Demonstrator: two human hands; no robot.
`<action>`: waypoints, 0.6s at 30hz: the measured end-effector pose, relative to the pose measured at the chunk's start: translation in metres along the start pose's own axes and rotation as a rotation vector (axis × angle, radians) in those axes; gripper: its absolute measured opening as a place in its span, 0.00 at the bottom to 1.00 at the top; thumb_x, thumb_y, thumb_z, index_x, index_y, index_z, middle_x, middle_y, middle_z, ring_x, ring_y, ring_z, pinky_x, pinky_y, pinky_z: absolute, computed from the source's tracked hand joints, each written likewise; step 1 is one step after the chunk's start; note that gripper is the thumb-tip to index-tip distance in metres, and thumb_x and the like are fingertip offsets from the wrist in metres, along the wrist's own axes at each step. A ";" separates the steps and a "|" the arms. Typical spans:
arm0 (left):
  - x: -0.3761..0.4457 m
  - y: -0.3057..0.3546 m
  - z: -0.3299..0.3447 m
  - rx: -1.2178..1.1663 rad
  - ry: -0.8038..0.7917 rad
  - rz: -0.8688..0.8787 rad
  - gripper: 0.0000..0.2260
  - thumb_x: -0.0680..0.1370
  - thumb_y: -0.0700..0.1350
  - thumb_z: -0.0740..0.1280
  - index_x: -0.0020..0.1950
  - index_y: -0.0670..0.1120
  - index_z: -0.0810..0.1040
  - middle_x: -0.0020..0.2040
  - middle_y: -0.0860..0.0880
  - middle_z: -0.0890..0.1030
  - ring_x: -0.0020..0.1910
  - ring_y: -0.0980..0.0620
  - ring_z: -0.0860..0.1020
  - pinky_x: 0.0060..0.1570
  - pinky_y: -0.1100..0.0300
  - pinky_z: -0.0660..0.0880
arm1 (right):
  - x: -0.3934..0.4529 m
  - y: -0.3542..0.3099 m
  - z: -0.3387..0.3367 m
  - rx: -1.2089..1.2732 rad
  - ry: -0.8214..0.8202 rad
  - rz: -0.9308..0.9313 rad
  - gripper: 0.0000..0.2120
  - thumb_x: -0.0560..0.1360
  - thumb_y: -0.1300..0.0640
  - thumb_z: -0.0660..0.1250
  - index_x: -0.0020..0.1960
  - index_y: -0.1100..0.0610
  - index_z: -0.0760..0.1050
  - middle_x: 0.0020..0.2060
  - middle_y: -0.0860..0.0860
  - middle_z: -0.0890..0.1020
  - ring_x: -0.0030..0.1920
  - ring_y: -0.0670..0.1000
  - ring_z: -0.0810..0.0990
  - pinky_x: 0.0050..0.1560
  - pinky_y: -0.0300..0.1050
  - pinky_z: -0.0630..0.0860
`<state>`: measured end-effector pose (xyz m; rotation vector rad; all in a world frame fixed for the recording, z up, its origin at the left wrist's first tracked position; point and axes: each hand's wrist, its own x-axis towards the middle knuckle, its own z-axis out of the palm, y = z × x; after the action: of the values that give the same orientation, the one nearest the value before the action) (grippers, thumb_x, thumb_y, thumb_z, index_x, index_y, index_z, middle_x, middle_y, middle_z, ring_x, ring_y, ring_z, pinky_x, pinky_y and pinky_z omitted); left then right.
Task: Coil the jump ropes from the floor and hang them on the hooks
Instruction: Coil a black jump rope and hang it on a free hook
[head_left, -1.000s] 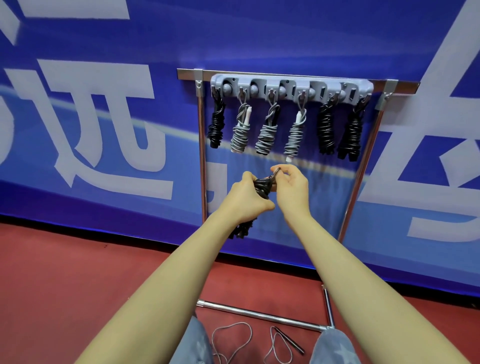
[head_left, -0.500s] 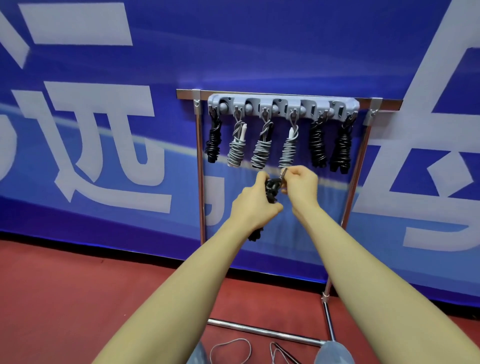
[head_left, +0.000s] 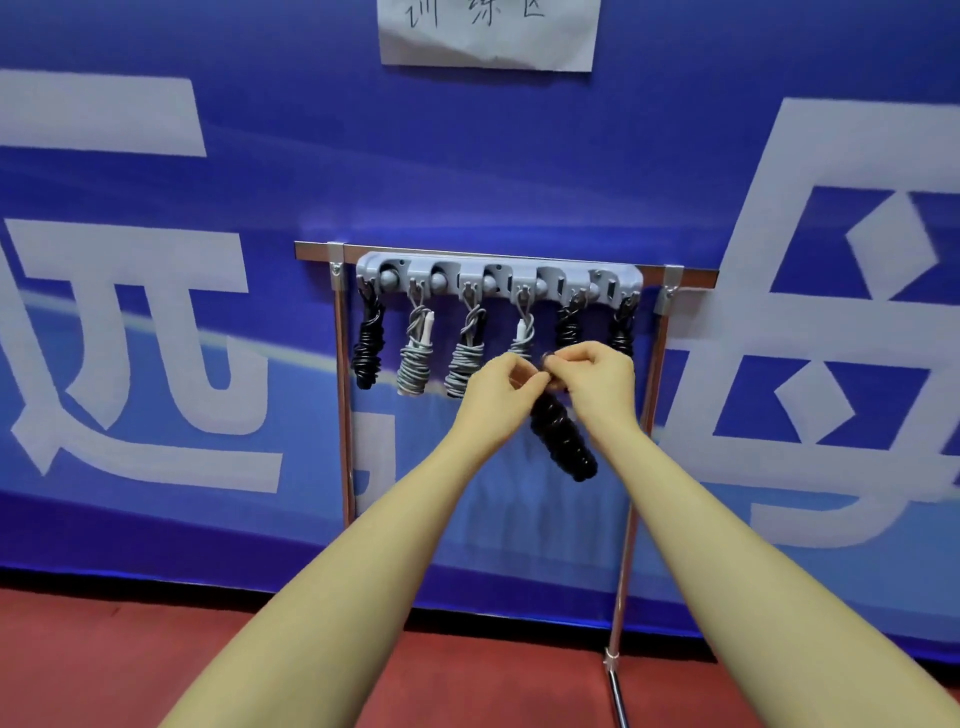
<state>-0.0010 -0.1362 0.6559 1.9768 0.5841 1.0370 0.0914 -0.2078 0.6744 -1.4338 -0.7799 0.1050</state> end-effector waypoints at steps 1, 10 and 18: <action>0.007 0.004 0.006 0.001 0.006 -0.001 0.05 0.76 0.47 0.68 0.45 0.46 0.79 0.44 0.50 0.82 0.46 0.51 0.80 0.49 0.53 0.78 | 0.007 -0.001 -0.006 -0.022 0.003 -0.013 0.06 0.69 0.65 0.71 0.36 0.58 0.77 0.31 0.53 0.81 0.32 0.50 0.80 0.42 0.49 0.79; 0.078 0.028 0.065 0.028 0.009 0.031 0.04 0.77 0.44 0.66 0.46 0.44 0.78 0.43 0.50 0.80 0.43 0.53 0.77 0.42 0.63 0.68 | 0.079 0.008 -0.048 -0.063 0.054 -0.072 0.03 0.70 0.66 0.72 0.39 0.61 0.79 0.33 0.53 0.82 0.35 0.49 0.80 0.40 0.40 0.78; 0.155 0.039 0.114 0.170 0.033 0.051 0.05 0.75 0.48 0.66 0.41 0.51 0.78 0.42 0.52 0.82 0.48 0.49 0.79 0.50 0.52 0.76 | 0.158 0.037 -0.067 -0.101 0.169 -0.139 0.10 0.73 0.65 0.68 0.36 0.53 0.75 0.33 0.52 0.81 0.38 0.52 0.81 0.47 0.52 0.79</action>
<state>0.1806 -0.1015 0.7208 2.1359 0.6612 1.0836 0.2600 -0.1772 0.7108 -1.4579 -0.7509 -0.1627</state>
